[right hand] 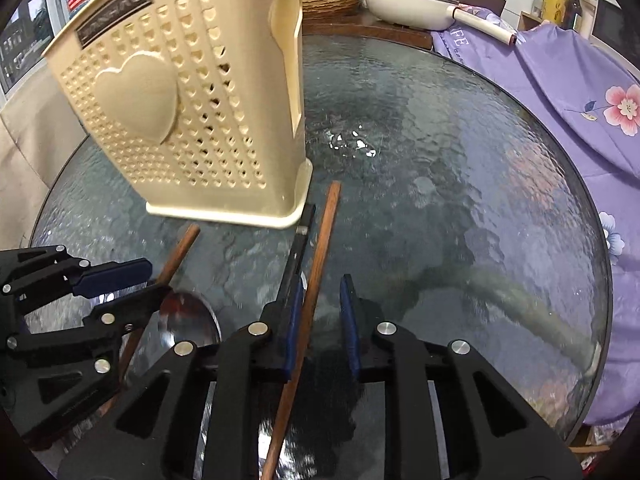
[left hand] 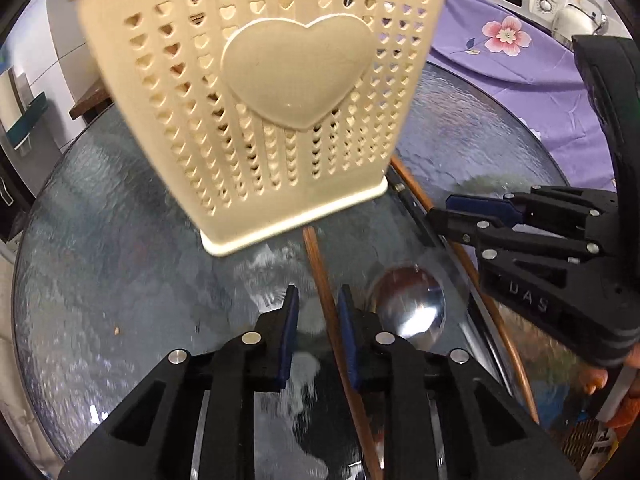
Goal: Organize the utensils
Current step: 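Grasp a brown chopstick with the left gripper while the right gripper grasps another brown chopstick, then lift both brown chopsticks and carry them above the cream holder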
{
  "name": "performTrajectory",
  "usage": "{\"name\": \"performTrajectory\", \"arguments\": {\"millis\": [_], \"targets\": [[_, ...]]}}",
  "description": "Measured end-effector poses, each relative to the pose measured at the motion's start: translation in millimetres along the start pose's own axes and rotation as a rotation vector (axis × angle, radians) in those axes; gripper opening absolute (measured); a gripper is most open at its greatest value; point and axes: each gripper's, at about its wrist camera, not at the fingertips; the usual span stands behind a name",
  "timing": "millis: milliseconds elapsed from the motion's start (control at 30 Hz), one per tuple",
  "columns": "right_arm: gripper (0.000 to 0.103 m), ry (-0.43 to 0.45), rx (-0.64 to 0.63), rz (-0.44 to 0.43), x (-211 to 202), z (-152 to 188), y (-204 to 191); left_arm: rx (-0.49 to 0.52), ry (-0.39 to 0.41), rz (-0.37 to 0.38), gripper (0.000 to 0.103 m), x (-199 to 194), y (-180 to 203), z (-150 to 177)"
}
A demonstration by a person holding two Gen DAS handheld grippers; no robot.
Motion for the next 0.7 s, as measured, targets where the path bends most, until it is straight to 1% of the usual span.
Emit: {"name": "performTrajectory", "arguments": {"millis": [67, 167, 233, 333, 500, 700], "targets": [[0.015, -0.001, 0.008, 0.003, 4, -5, 0, 0.008, -0.003, -0.012, 0.015, 5, 3, -8], [0.013, 0.007, 0.017, 0.015, 8, -10, 1, 0.003, 0.002, -0.024, 0.012, 9, 4, -15], [0.01, 0.013, 0.01, 0.03, 10, -11, -2, 0.001, 0.005, -0.03, 0.01, 11, 4, -18], [0.01, 0.015, 0.007, 0.034, 10, -12, -2, 0.003, 0.01, -0.037, 0.01, 11, 5, -18], [0.007, 0.029, 0.05, 0.003, 8, -8, 5, -0.005, 0.021, -0.044, 0.01, 10, 7, -15], [0.007, 0.052, 0.086, -0.043, 6, -8, 14, -0.043, 0.033, -0.015, 0.009, 7, 3, -10]]}}
Point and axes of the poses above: each gripper's, at about its wrist camera, not at the fingertips, and x roughly the way its jaws point, y to its right, z to its underside, and after that the axes turned 4 degrees about x, right-handed
